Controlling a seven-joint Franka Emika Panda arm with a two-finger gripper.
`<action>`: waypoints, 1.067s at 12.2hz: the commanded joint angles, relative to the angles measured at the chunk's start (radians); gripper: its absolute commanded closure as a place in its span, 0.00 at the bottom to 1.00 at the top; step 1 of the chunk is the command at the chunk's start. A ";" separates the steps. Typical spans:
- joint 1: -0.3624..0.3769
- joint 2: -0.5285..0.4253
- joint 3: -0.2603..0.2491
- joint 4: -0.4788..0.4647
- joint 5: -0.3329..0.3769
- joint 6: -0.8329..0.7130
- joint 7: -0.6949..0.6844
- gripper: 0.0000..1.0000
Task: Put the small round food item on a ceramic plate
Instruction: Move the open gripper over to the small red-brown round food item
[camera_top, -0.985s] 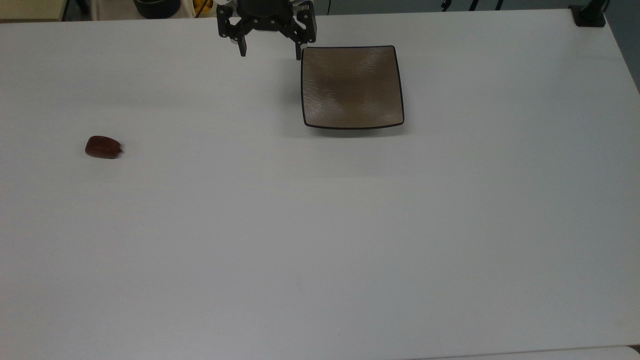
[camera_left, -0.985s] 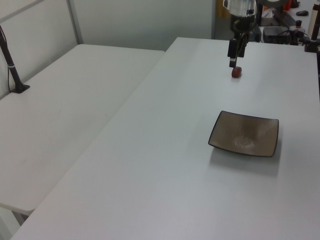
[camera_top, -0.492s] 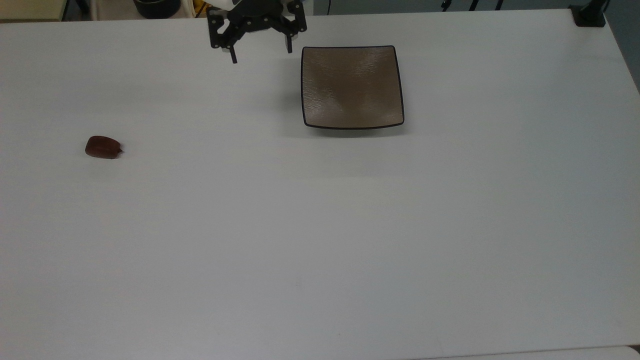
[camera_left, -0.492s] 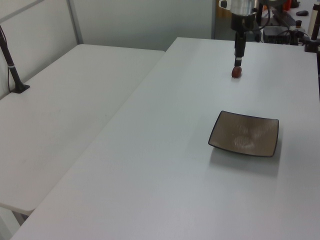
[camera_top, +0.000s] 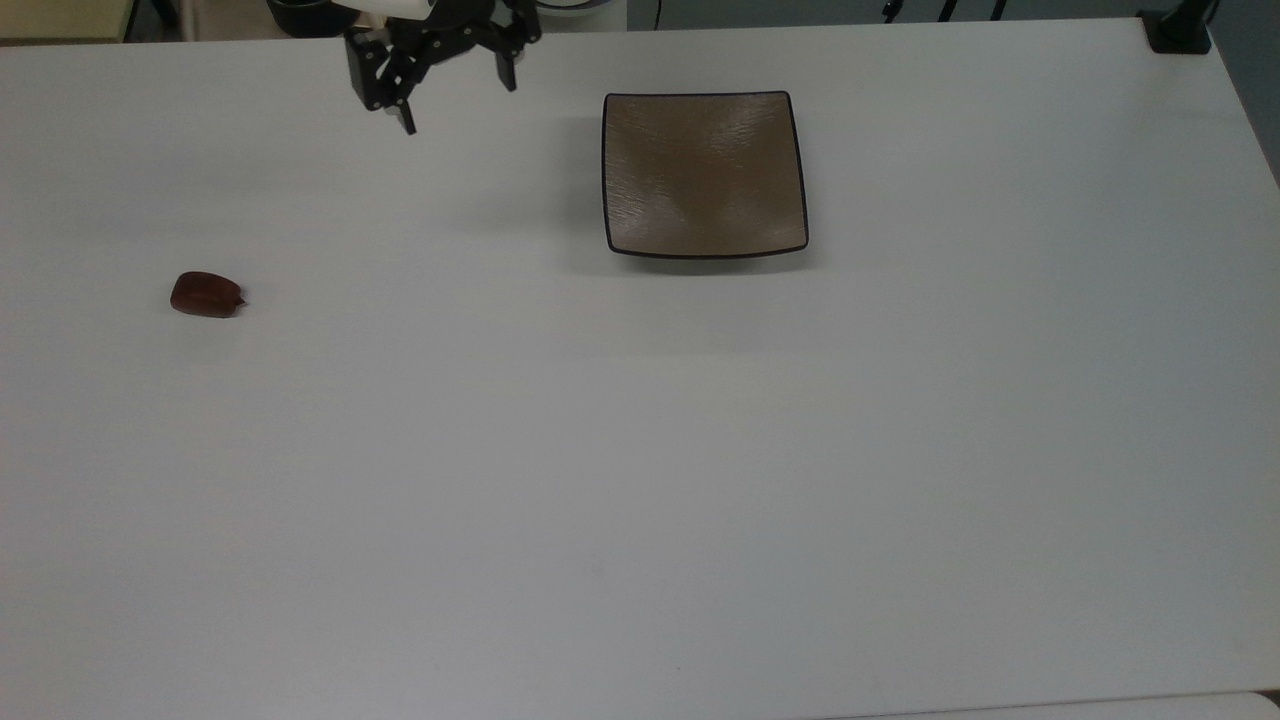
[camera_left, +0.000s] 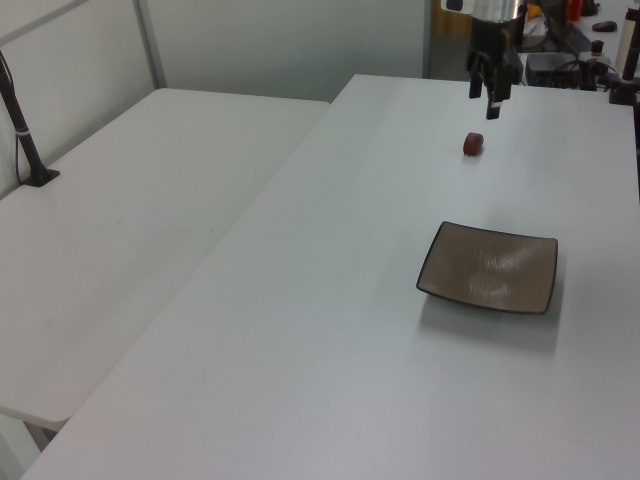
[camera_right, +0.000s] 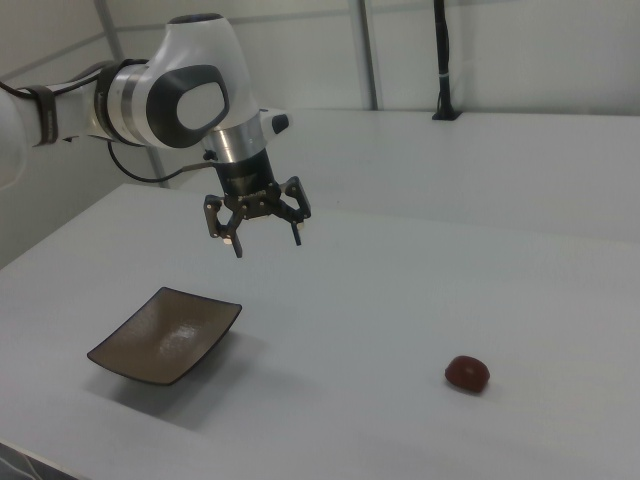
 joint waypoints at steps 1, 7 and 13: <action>-0.013 0.013 -0.043 -0.005 -0.072 0.012 -0.278 0.00; -0.086 0.093 -0.072 -0.002 -0.113 0.148 -0.576 0.00; -0.209 0.263 -0.072 0.001 -0.208 0.415 -0.810 0.00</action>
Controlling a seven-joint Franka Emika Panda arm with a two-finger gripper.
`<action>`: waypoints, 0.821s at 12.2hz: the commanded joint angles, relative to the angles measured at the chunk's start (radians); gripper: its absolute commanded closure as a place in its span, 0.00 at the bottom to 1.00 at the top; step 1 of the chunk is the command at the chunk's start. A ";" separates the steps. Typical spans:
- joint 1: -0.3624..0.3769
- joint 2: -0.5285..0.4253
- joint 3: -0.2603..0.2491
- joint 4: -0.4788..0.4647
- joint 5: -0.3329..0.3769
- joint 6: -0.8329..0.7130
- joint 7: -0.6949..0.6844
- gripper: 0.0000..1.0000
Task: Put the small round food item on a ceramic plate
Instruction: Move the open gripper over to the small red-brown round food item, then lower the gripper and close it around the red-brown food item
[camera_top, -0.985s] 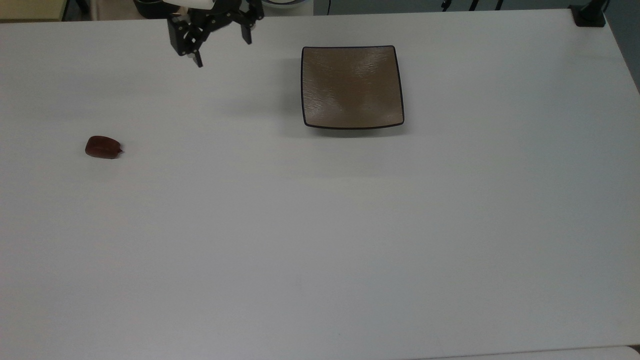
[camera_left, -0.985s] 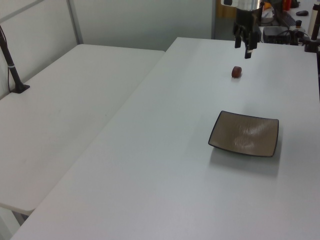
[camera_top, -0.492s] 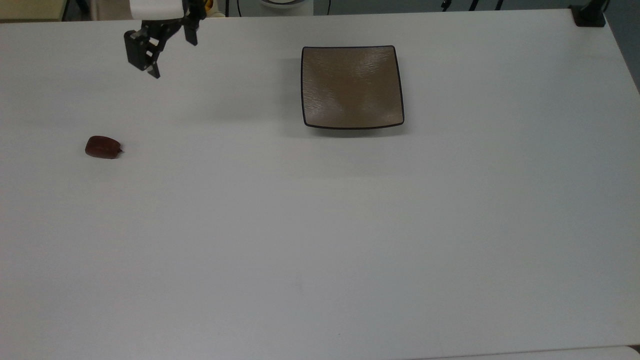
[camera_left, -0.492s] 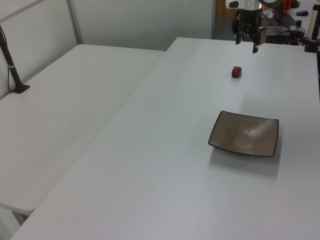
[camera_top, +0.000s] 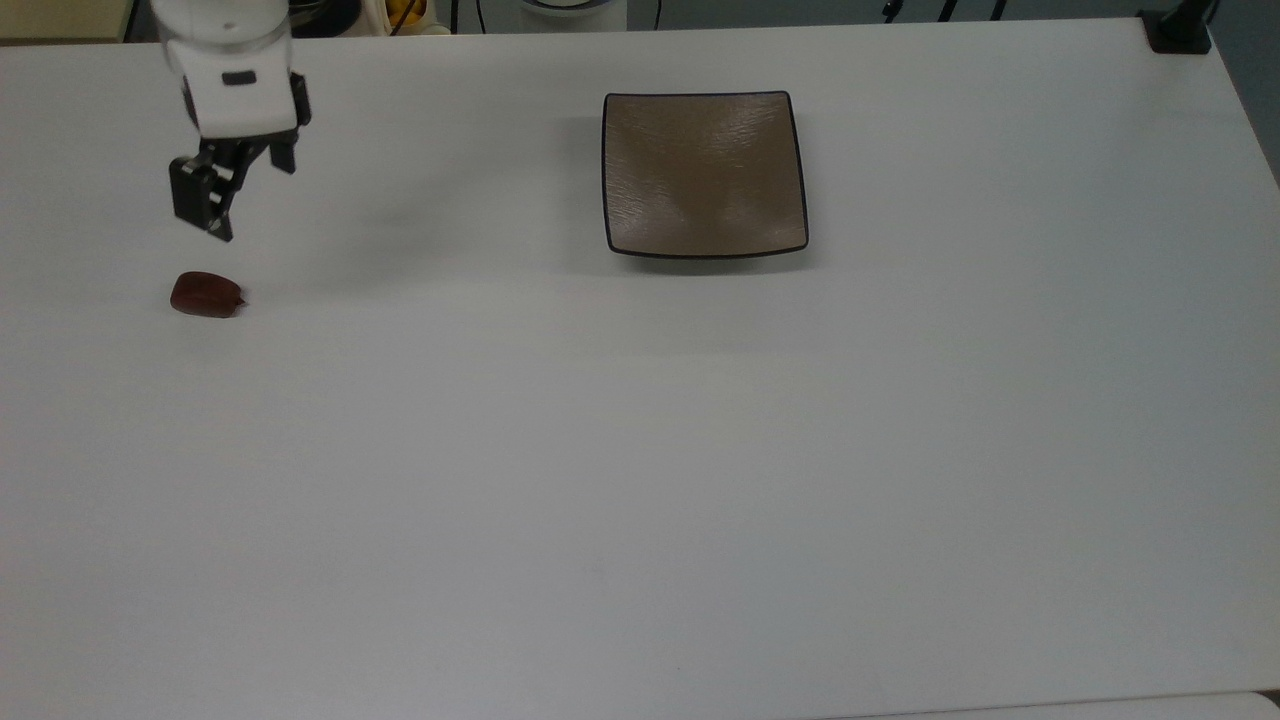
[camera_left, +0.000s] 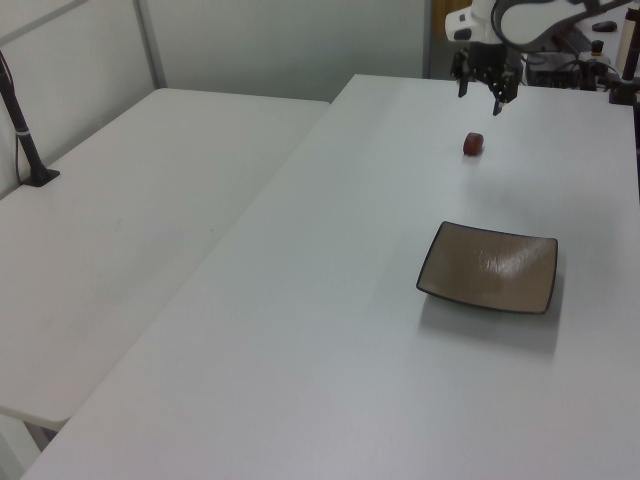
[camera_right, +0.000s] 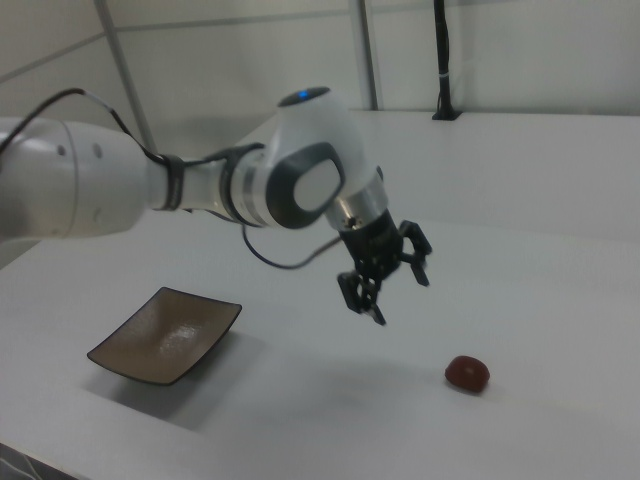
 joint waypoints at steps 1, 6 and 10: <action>-0.061 0.091 -0.001 0.016 -0.030 0.095 -0.109 0.00; -0.119 0.227 0.000 0.073 -0.097 0.190 -0.105 0.00; -0.127 0.278 0.002 0.082 -0.119 0.201 -0.102 0.00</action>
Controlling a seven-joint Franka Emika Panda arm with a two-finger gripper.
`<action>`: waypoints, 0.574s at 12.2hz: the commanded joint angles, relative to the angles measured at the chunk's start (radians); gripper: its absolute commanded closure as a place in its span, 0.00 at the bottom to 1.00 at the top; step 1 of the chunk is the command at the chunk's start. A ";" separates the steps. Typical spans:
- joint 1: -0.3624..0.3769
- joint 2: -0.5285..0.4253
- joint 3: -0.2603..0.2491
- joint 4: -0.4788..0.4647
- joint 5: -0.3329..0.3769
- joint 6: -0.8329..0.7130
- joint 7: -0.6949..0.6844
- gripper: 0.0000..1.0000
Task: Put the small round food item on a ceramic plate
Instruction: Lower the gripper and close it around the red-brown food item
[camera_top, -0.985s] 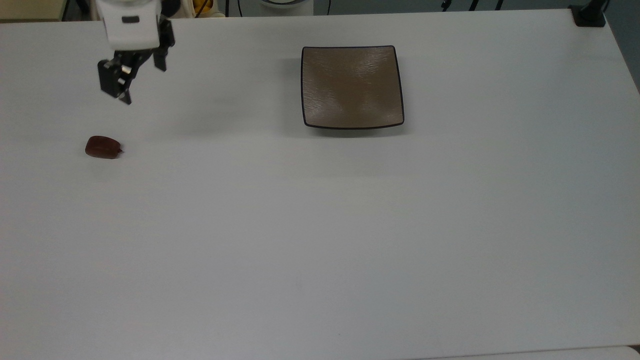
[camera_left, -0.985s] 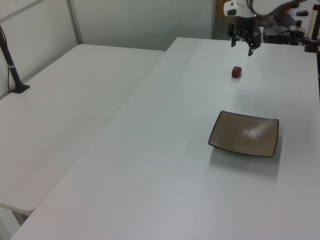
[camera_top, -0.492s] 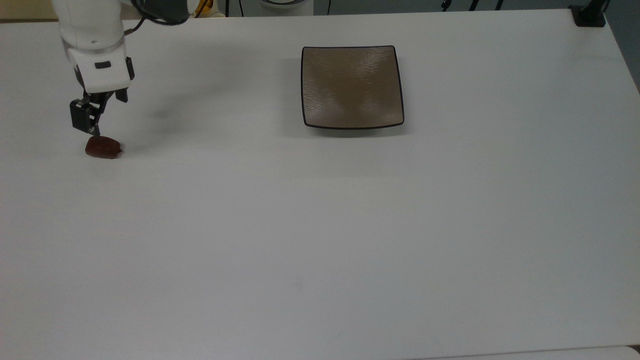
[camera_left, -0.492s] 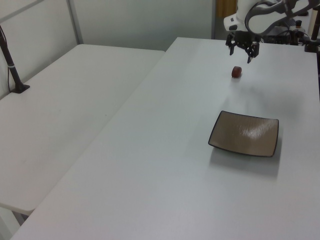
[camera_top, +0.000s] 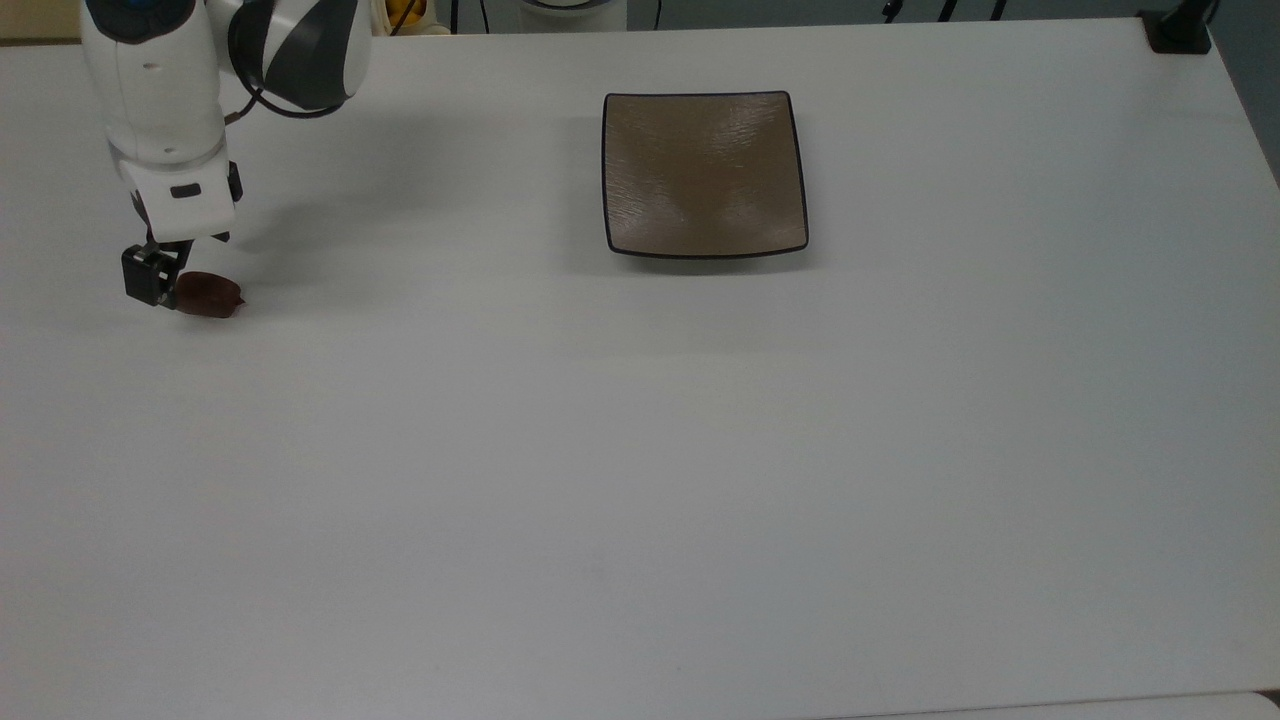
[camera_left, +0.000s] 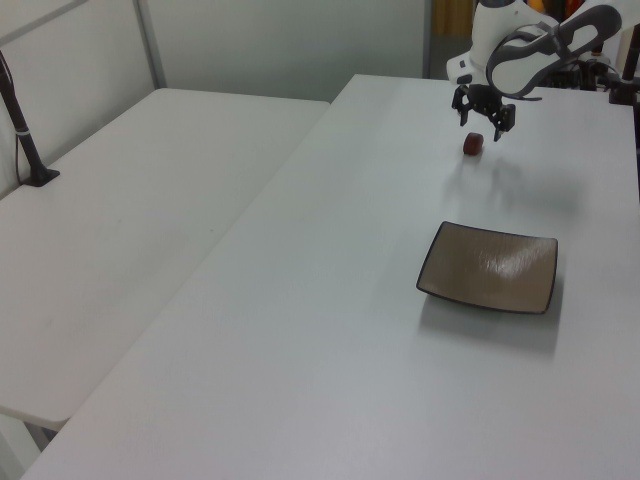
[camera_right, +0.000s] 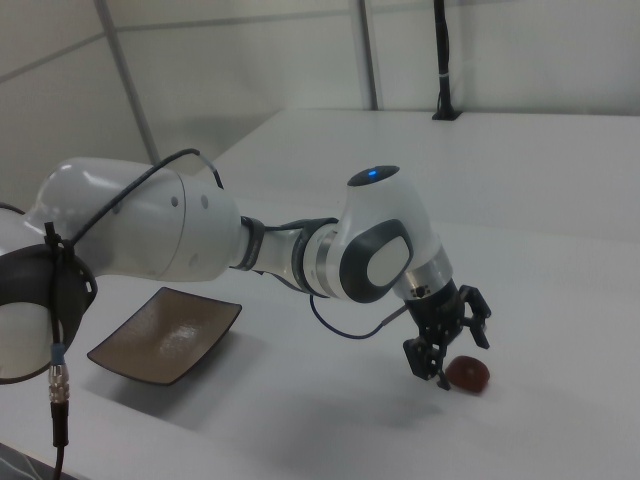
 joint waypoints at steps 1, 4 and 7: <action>-0.003 0.057 0.006 0.045 -0.028 0.015 -0.011 0.00; -0.003 0.085 0.008 0.066 -0.053 0.015 -0.008 0.00; -0.003 0.092 0.009 0.069 -0.054 0.015 -0.010 0.18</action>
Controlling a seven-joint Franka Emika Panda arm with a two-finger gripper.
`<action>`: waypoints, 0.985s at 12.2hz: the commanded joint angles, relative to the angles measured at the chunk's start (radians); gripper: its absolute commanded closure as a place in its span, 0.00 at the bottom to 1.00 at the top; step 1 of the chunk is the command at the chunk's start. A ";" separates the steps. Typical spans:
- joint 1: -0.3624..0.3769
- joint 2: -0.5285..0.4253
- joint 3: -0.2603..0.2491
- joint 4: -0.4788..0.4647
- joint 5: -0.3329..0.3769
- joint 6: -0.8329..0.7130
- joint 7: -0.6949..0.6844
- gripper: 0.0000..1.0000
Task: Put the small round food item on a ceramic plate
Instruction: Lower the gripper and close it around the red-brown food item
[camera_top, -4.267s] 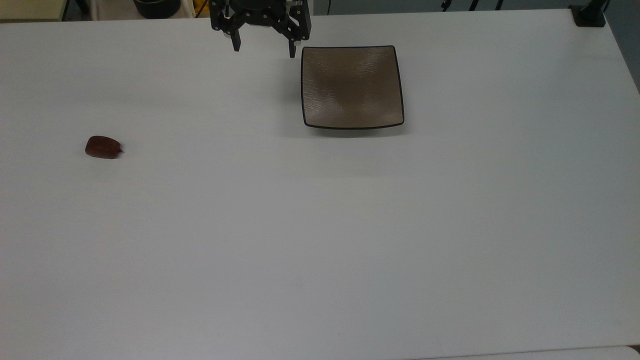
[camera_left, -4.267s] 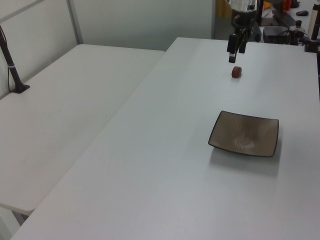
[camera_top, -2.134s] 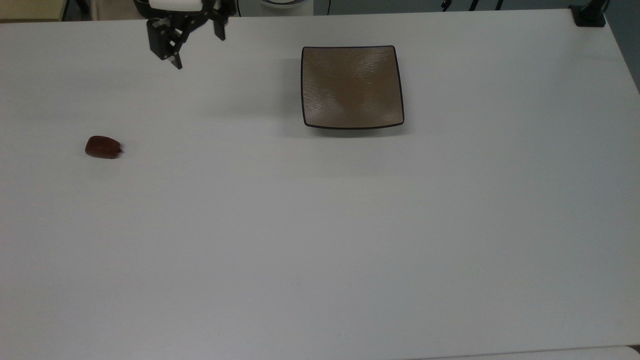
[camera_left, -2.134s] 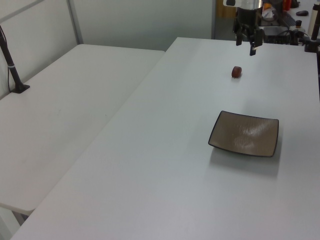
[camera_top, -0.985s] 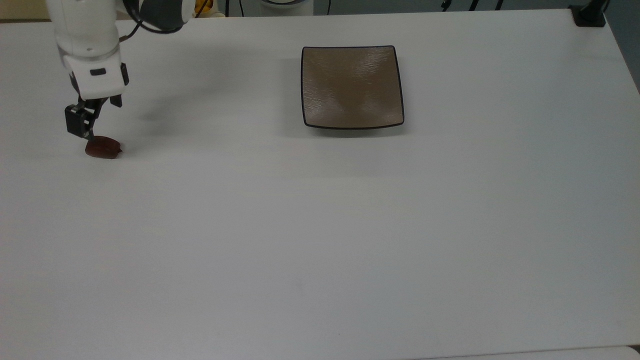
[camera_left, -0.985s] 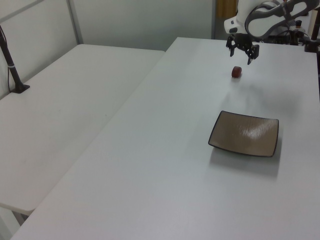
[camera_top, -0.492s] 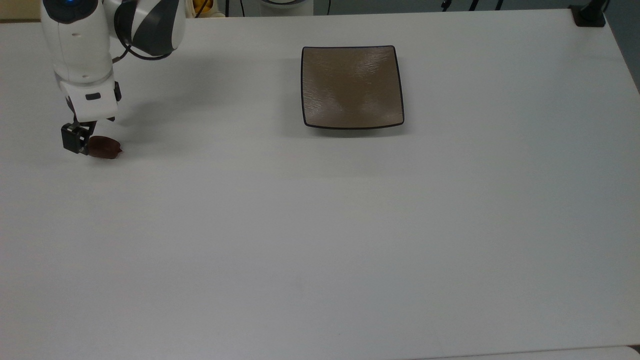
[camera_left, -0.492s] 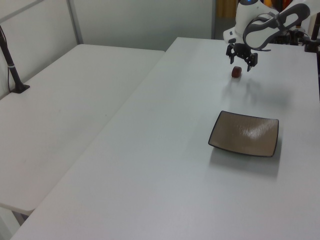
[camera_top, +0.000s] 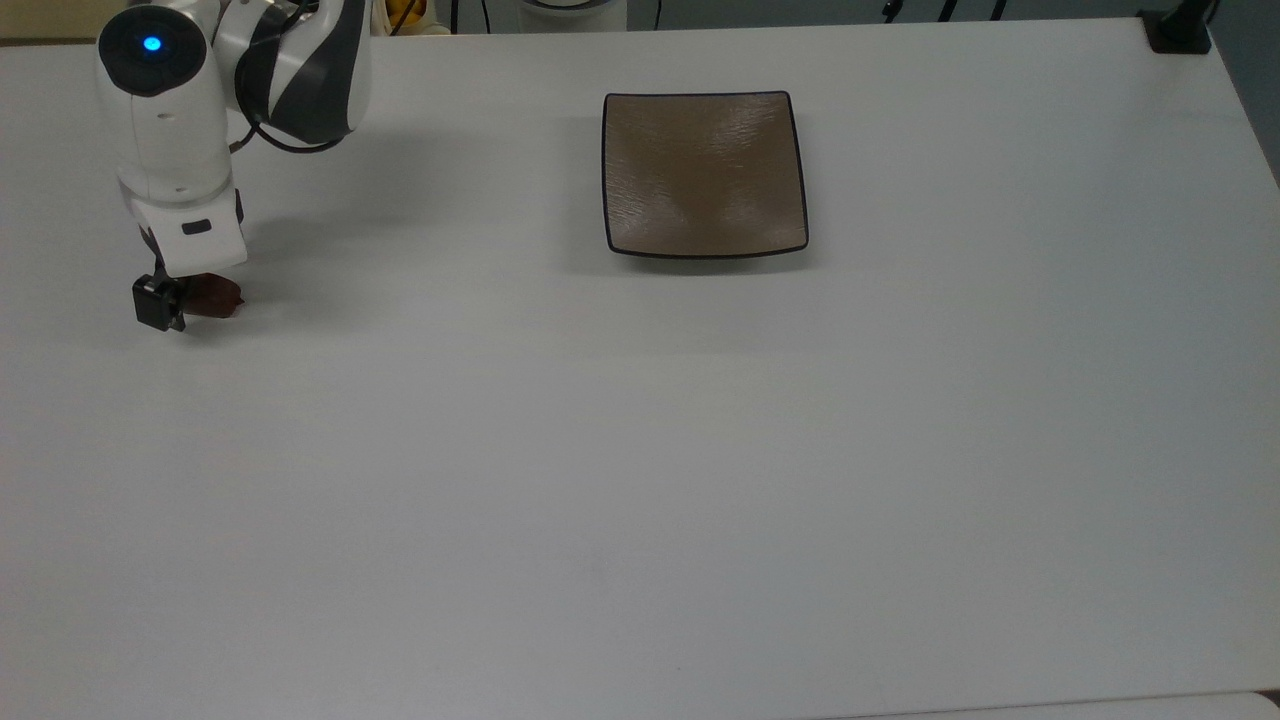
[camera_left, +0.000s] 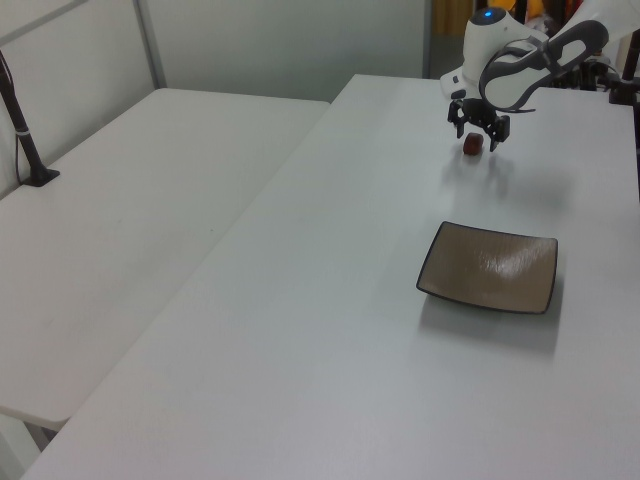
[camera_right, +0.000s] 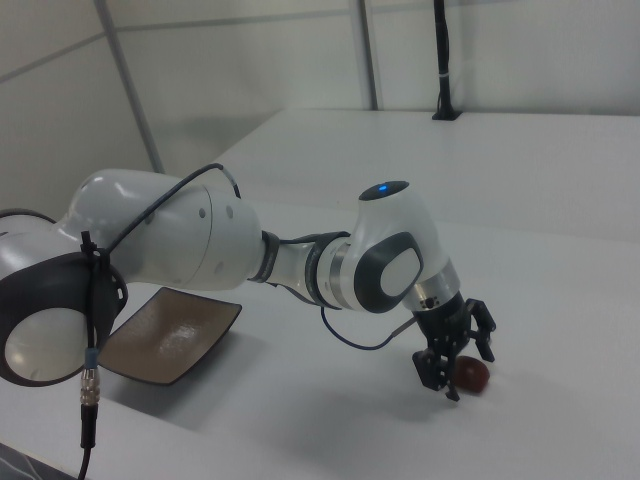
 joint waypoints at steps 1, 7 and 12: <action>-0.002 0.010 0.008 0.013 -0.025 0.014 -0.008 0.38; -0.002 0.008 0.013 0.013 -0.039 0.013 -0.005 0.89; -0.004 -0.010 0.032 0.015 -0.037 0.001 0.055 0.96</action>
